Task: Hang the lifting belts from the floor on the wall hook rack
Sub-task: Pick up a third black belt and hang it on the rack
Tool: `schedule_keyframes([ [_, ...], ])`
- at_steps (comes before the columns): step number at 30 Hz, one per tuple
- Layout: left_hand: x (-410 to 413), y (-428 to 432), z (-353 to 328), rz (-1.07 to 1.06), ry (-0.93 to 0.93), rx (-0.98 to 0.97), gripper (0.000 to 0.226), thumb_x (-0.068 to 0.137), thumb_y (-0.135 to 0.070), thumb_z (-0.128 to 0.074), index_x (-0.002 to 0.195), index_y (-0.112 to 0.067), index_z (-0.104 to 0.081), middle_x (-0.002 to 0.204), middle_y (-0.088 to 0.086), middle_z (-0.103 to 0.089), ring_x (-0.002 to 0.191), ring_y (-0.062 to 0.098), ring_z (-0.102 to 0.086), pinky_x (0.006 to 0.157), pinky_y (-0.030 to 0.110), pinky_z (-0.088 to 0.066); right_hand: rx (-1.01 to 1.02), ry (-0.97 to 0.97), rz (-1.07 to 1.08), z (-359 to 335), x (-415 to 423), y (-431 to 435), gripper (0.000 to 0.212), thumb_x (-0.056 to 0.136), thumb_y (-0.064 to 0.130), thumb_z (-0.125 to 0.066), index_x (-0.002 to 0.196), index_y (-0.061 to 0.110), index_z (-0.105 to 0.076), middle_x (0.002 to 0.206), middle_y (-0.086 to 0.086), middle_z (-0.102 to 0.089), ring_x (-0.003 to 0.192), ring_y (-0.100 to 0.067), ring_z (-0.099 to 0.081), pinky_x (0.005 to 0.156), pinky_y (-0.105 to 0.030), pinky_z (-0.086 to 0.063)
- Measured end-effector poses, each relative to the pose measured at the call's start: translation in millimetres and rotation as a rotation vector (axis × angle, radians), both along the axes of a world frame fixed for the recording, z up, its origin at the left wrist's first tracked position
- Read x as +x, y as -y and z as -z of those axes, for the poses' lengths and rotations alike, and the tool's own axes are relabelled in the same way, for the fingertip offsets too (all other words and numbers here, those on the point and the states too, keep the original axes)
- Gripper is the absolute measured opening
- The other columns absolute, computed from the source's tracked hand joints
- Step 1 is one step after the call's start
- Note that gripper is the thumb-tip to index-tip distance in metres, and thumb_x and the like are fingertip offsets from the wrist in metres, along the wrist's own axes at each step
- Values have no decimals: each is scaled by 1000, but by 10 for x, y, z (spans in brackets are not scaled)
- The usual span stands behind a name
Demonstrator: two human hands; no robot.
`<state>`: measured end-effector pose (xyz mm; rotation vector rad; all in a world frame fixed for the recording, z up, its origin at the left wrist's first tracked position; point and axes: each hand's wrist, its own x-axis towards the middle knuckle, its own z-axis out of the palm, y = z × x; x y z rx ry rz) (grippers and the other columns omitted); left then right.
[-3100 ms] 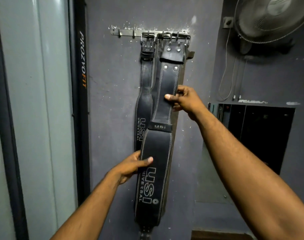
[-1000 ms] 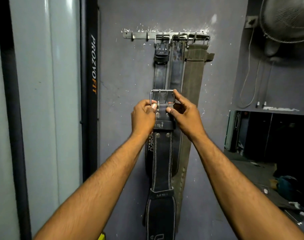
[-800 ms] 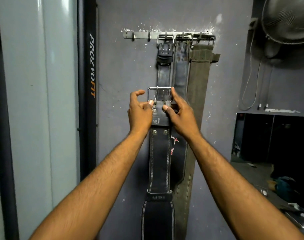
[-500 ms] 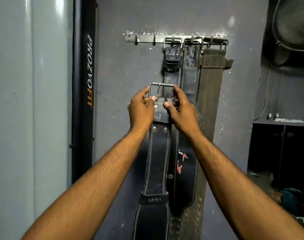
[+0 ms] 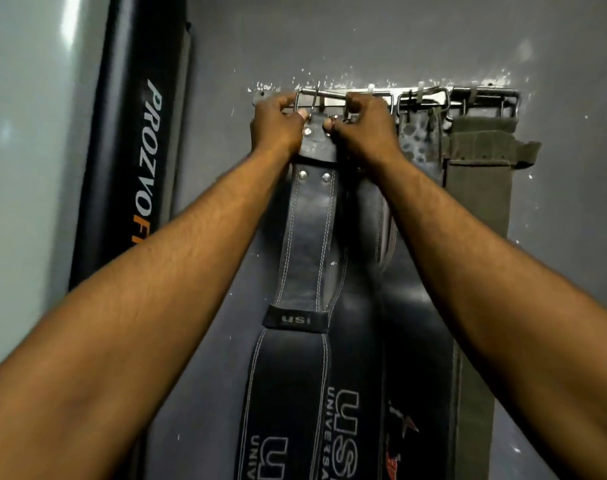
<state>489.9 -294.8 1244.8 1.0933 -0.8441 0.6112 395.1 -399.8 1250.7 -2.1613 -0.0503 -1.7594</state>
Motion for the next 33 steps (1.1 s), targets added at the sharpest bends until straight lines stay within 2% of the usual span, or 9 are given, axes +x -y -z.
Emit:
schedule_keyframes([
  [4,411,195,-496,-37,34,-11,35,68,-27,-66,102,-22,-75,103,-3,-76,96,19,-72,89,42,-59,-72,-42,58,-446,142,157,13,83,19,-76,89,11,-67,90,-3,-57,89,-14,-51,68,-21,-40],
  [6,511,222,-639,-23,25,-7,28,66,-26,-67,93,-24,-75,98,-3,-77,93,19,-73,88,41,-59,-113,-38,97,-620,250,202,35,82,20,-76,65,22,-46,82,-4,-50,82,-14,-44,53,-18,-33],
  [11,631,296,-753,14,-16,15,16,77,-13,-73,89,-24,-73,102,4,-75,96,23,-71,91,41,-58,-159,-94,187,-793,424,222,42,83,28,-77,65,24,-39,100,-7,-45,87,-17,-42,50,-11,-25],
  [15,655,368,-683,-20,-2,64,16,88,-8,-67,94,-22,-72,110,6,-72,102,21,-68,94,38,-56,-165,-120,301,-774,498,202,33,81,32,-78,100,8,-66,120,-11,-60,91,-20,-50,74,-20,-38],
  [18,699,380,-562,-27,12,84,23,90,-10,-65,111,-15,-71,113,-1,-69,102,16,-65,98,34,-53,-204,-126,389,-622,447,118,31,84,31,-76,98,7,-63,122,-14,-54,95,-24,-51,88,-30,-48],
  [21,711,342,-386,23,23,74,27,86,-17,-68,113,-14,-71,113,4,-72,103,20,-68,97,38,-54,-238,-25,424,-299,438,41,37,90,18,-67,125,7,-57,136,-15,-45,114,-31,-56,95,-35,-47],
  [24,541,228,-30,164,-52,66,12,94,-26,-62,91,-16,-69,90,5,-72,79,19,-68,73,31,-58,-210,167,316,162,424,-16,50,88,1,-59,138,9,-52,141,-16,-44,125,-30,-50,100,-29,-43],
  [27,342,107,446,387,-162,116,26,99,-39,-52,93,-14,-57,64,-2,-62,50,10,-57,49,25,-48,-106,218,180,625,364,0,50,89,1,-59,138,6,-53,137,-16,-49,123,-26,-51,102,-23,-40],
  [33,373,-73,1361,452,-172,491,19,92,-25,-65,102,-9,-66,98,9,-72,90,23,-67,80,33,-51,123,49,111,1471,270,20,52,88,18,-73,136,9,-55,123,-9,-60,108,-19,-59,91,-18,-41],
])
